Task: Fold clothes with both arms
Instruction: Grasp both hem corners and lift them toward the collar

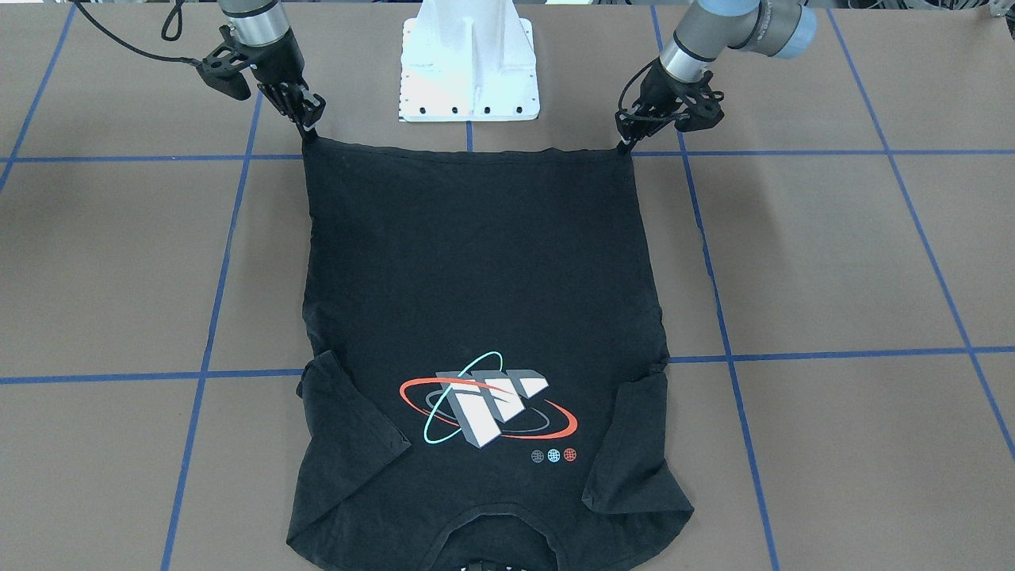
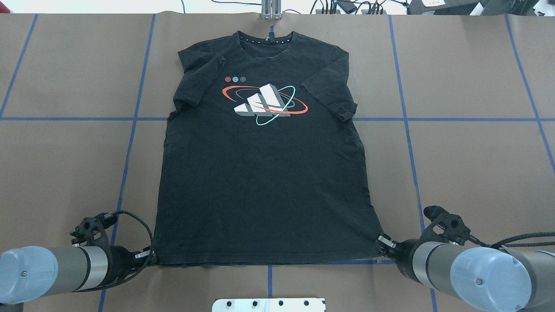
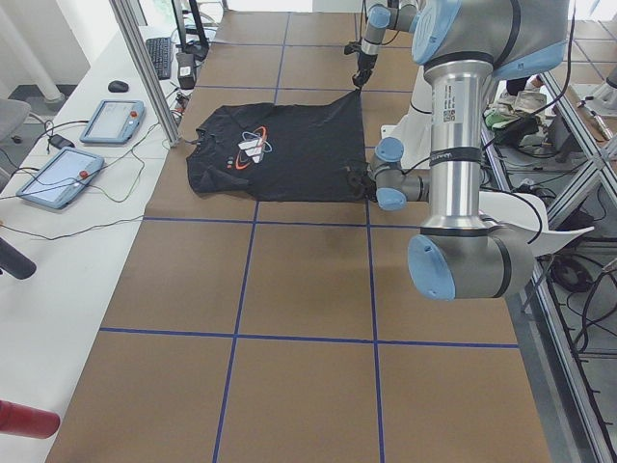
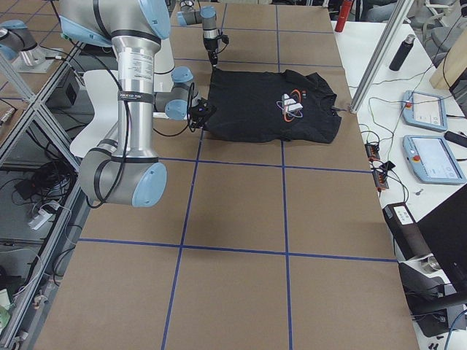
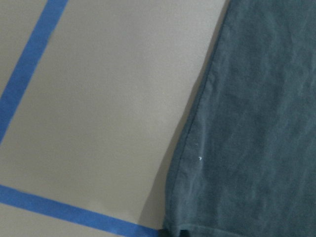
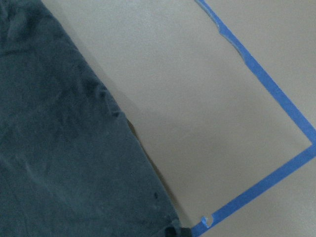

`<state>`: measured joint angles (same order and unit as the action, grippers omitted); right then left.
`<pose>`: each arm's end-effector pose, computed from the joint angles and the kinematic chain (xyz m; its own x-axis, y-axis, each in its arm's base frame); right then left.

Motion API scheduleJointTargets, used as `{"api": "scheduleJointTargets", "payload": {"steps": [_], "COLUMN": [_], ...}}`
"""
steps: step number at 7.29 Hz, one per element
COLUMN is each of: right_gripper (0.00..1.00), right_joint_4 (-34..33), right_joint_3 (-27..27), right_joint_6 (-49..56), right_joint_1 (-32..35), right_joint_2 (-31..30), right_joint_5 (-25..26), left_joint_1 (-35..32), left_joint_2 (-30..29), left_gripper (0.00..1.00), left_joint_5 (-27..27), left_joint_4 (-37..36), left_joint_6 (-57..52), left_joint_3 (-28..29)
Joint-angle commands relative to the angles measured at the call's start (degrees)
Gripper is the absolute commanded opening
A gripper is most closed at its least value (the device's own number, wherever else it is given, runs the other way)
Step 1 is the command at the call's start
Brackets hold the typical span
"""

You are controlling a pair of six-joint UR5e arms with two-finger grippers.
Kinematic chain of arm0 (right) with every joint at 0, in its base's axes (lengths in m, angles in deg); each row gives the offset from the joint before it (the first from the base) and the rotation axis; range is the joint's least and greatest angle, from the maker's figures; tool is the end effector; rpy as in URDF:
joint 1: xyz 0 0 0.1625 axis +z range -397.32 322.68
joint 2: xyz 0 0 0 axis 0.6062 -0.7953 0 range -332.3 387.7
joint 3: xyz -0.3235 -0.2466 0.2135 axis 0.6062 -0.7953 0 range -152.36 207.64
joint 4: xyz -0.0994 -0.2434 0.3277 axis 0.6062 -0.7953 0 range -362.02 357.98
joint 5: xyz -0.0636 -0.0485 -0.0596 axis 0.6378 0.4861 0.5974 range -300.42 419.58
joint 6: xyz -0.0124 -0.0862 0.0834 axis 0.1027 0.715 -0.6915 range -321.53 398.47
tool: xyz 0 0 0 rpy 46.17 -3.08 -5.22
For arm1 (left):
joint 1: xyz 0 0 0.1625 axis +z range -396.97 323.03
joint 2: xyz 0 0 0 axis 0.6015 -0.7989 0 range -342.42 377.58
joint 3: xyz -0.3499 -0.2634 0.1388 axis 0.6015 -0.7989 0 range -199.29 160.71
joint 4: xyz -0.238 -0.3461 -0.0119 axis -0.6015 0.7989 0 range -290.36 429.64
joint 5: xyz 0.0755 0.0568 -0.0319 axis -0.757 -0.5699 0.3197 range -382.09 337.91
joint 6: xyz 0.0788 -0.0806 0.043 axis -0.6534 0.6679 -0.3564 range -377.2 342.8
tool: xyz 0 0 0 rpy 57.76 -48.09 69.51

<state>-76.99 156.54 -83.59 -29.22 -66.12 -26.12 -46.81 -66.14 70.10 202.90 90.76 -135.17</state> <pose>-0.4271 -0.2046 0.3924 0.4332 0.5963 0.6758 -0.5044 0.7818 -0.3665 0.4489 -0.2085 0.4518 0.3854 -0.3795 -0.8411 0.2690 0.9181 -0.2910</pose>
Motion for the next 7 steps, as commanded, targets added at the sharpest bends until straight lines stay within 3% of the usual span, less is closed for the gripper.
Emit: {"api": "scheduleJointTargets", "payload": {"steps": [1, 2, 4, 5, 7], "right_gripper": [0.00, 0.00, 0.00, 0.00, 0.00], "right_joint_4": [-0.1, -0.1, -2.3, -5.5, -9.0], "right_joint_3": [0.2, 1.7, 10.4, 13.4, 15.8], "right_joint_6": [0.1, 0.1, 0.0, 0.0, 0.0], "right_joint_1": [0.6, 0.9, 0.7, 0.7, 0.6], "right_joint_2": [-0.1, -0.7, -6.5, -6.9, -6.3], "right_joint_5": [-0.1, -0.1, -2.8, -5.7, -6.4], "left_joint_1": [-0.1, 0.1, -0.1, -0.1, -0.4], "left_joint_2": [2.3, 3.6, 4.2, 5.1, 6.8], "left_gripper": [0.00, 0.00, 0.00, 0.00, 0.00], "left_joint_5": [0.1, 0.3, 0.7, 0.7, 0.7], "left_joint_4": [0.0, 0.0, -0.1, -0.1, -0.2], "left_joint_6": [0.0, 0.0, 0.2, 0.8, 3.9], "left_joint_3": [-4.2, -6.8, -13.5, -15.9, -21.6]}}
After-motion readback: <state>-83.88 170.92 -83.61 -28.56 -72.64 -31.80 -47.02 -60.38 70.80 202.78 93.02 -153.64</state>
